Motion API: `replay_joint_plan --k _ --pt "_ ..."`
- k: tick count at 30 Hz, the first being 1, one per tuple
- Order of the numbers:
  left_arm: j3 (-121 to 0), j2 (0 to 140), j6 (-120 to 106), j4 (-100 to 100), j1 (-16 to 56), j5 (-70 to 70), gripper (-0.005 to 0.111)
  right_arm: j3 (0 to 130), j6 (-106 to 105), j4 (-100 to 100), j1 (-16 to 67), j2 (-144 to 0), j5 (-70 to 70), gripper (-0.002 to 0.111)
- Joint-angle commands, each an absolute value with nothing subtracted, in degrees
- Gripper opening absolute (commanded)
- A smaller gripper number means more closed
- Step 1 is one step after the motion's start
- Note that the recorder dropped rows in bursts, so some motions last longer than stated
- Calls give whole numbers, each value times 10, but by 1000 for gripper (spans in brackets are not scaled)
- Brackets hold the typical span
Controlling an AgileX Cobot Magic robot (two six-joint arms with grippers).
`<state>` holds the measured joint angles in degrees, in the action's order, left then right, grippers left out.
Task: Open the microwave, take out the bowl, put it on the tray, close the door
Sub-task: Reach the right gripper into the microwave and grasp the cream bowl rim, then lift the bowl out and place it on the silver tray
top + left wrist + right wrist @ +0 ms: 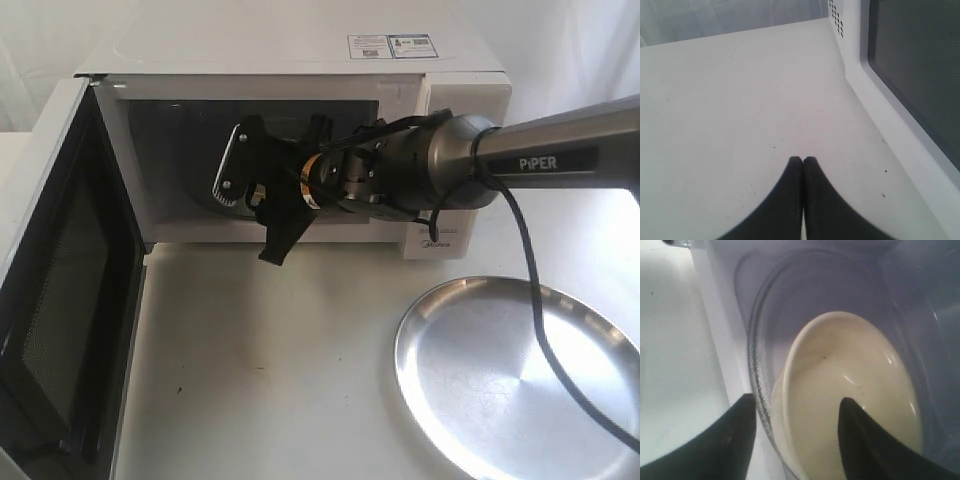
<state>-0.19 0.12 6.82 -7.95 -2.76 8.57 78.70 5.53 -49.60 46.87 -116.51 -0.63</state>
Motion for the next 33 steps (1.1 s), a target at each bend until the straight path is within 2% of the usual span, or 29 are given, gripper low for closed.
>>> replay_joint_plan --k 1,4,12,16,21,26,33 --pt "0 0 72 -77 -27 86 0 795 50 -497 469 -1174 -12 32" --pt "0 0 72 -77 -27 86 0 795 52 -497 469 -1182 -15 22" --pt "0 0 72 -77 -27 86 0 799 52 -497 469 -1202 -27 19" --pt "0 0 72 -77 -27 86 0 799 56 -495 469 -1189 -19 -1" --pt "0 0 72 -77 -27 86 0 799 67 -482 471 -1171 -12 0" --pt "0 0 72 -77 -27 86 0 793 101 -471 495 -1129 -75 0" --pt "0 0 72 -77 -27 86 0 727 294 -454 553 -1016 -303 0"
